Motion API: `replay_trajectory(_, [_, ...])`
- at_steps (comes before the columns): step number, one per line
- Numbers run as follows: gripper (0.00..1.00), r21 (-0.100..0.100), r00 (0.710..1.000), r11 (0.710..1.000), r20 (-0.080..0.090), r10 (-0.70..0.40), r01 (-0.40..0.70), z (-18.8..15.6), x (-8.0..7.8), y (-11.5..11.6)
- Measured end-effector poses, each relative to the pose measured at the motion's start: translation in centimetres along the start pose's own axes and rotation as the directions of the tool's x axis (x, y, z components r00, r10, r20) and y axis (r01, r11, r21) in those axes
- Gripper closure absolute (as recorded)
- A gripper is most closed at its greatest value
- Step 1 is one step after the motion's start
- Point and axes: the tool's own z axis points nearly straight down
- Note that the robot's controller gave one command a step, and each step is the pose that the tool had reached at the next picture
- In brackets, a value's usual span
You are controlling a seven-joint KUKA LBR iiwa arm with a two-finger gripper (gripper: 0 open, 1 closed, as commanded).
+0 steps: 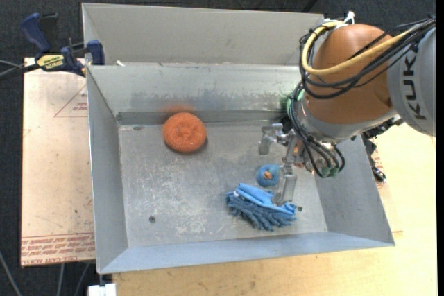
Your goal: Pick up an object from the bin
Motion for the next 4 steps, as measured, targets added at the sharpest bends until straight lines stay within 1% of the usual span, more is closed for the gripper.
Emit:
replay_trajectory(1, [0.00,0.000,1.000,1.000,0.008,0.000,0.000,-0.4,-0.1,0.0])
replay_trajectory(2, [0.00,0.000,0.998,0.998,0.014,-0.063,0.063,1.4,-0.1,-0.7])
replay_trajectory(3, [0.00,0.001,0.993,0.993,0.014,-0.120,0.120,6.6,1.0,-2.1])
replay_trajectory(4, [0.00,0.000,0.991,0.991,0.005,-0.132,0.132,9.9,1.9,-1.1])
